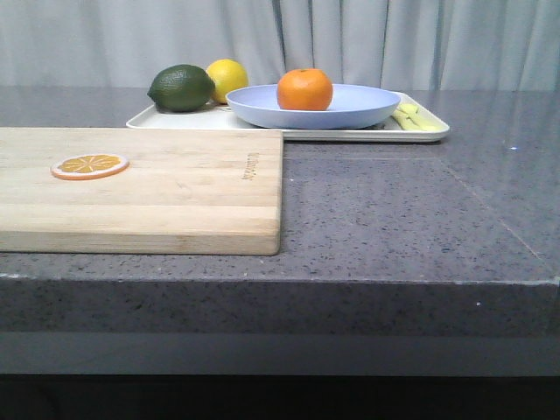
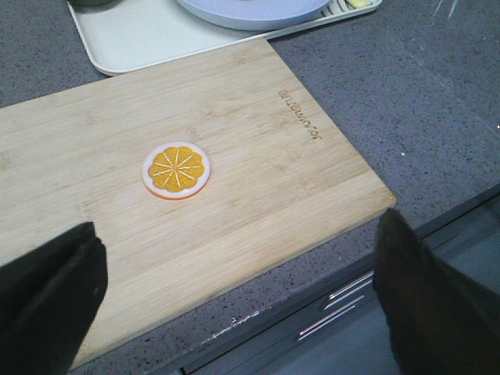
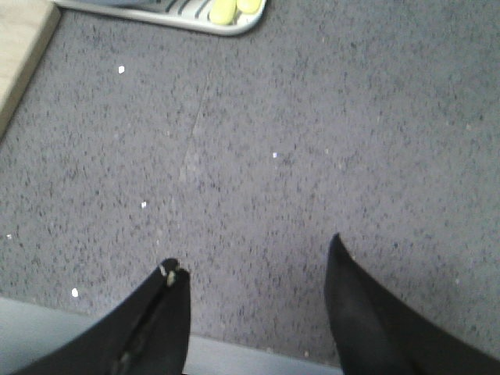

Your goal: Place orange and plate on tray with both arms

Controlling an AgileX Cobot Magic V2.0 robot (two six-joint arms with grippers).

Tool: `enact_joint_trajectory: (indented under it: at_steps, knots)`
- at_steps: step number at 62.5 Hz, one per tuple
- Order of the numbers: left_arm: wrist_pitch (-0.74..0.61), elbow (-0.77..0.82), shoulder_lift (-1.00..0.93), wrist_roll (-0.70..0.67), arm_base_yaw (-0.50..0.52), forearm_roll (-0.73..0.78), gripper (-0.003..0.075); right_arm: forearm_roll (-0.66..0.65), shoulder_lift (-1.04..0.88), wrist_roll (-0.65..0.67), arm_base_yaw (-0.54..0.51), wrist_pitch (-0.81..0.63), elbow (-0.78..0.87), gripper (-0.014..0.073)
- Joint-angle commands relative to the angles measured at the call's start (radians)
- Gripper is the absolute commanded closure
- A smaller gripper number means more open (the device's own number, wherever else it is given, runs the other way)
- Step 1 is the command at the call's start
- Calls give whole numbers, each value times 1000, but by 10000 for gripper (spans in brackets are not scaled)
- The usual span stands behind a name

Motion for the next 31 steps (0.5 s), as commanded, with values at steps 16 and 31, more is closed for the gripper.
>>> enact_joint_trajectory:
  at_steps: [16, 31]
  knots:
    - [-73, -23, -1, -11, 2, -11, 47, -8, -301, -15, 0, -249, 223, 179]
    - [-73, -23, -1, -11, 2, -11, 47, -8, -402, -15, 0, -285, 293, 179]
